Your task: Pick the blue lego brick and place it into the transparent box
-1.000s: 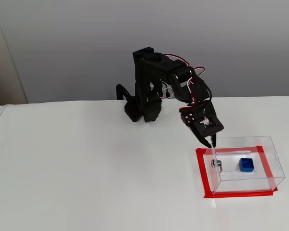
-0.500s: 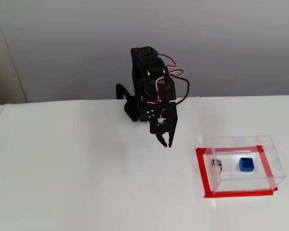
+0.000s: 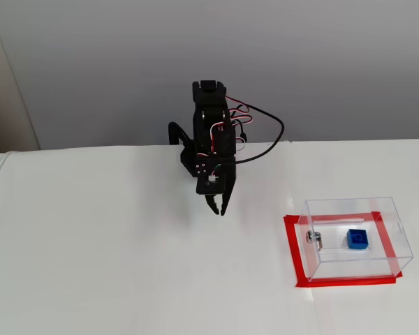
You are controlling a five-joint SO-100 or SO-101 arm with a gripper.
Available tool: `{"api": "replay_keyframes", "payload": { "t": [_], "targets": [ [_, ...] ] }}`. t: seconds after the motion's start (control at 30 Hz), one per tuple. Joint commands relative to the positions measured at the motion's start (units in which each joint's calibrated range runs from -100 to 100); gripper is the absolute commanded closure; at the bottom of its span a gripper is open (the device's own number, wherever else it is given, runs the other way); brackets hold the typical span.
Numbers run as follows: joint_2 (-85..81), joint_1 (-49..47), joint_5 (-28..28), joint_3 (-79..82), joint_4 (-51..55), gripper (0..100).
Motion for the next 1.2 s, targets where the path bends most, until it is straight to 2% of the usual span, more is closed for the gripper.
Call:
{"api": "replay_keyframes", "payload": {
  "t": [0.0, 0.33, 0.57, 1.17],
  "targets": [
    [-5.56, -0.43, 1.83, 4.79, -0.72, 98],
    [-11.67, -0.14, 3.55, 16.28, -0.72, 98],
    [-11.67, 1.64, 7.25, 20.62, -0.72, 98],
    [-11.84, 2.75, 6.73, 22.97, -0.72, 98]
  ]
}}
